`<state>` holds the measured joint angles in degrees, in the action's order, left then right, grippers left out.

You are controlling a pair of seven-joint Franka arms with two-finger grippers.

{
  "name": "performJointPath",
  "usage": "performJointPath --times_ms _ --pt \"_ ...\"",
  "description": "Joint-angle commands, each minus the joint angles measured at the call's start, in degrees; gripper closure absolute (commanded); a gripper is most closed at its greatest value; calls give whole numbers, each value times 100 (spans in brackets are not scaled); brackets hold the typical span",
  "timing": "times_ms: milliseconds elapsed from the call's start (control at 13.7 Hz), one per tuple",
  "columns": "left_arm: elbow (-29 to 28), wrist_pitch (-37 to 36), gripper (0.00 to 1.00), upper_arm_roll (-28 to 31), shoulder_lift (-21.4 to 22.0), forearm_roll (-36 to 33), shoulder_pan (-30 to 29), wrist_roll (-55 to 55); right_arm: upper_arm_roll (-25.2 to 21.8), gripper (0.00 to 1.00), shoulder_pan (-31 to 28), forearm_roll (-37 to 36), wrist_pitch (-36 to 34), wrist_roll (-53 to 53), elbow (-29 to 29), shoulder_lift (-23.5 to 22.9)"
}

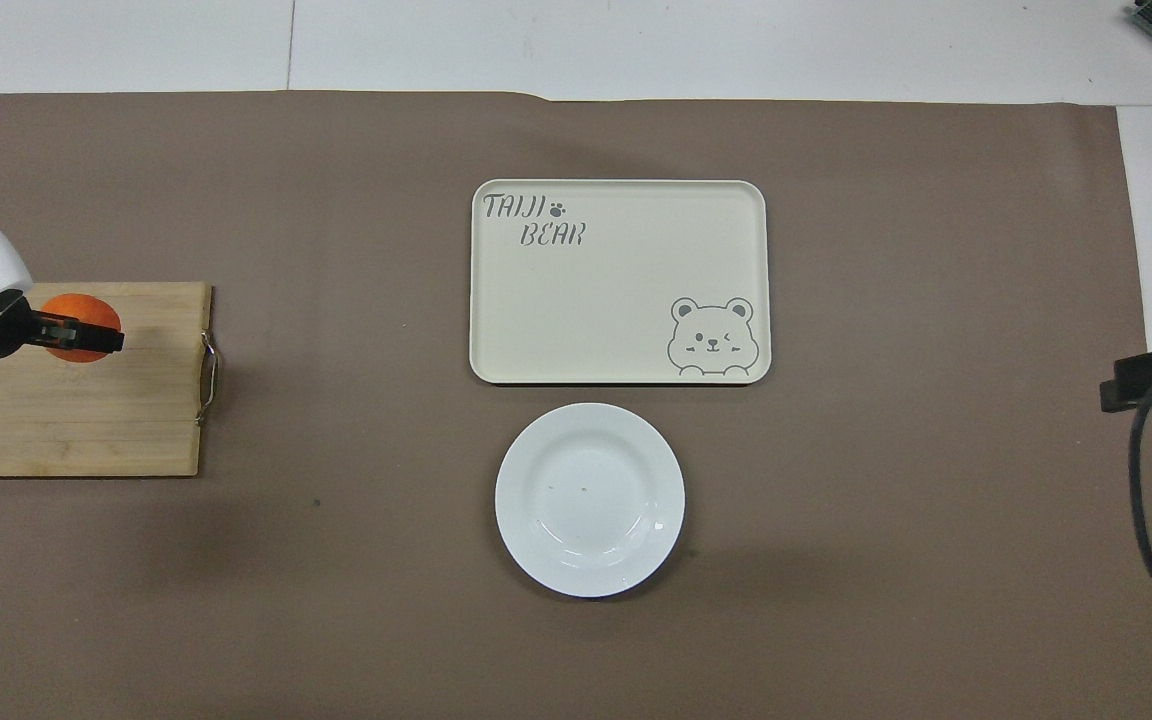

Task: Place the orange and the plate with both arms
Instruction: 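Reach the left gripper to the orange and close on it, then carry the orange with the left gripper and release it onto the plate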

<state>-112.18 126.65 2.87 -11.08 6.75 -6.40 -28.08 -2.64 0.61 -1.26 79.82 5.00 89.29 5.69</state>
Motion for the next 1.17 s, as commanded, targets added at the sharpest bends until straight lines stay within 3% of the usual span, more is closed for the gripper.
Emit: performJointPath --times_ms 0,292,584,876,1096 --pt "-50 -525 100 73 386 81 419 48 27 0 -70 117 -2 -131 115 125" --pt "-59 -1221 100 64 695 81 1437 1072 27 0 -70 117 -2 -131 115 125" --pt "-67 -1222 100 56 738 81 2649 2664 27 0 -70 117 -2 -131 115 125" --pt "-67 -994 100 29 712 159 3907 3835 27 0 -70 117 -2 -131 115 125" --pt "-76 -265 100 29 415 721 4610 3942 27 0 -70 117 -2 -131 115 125"
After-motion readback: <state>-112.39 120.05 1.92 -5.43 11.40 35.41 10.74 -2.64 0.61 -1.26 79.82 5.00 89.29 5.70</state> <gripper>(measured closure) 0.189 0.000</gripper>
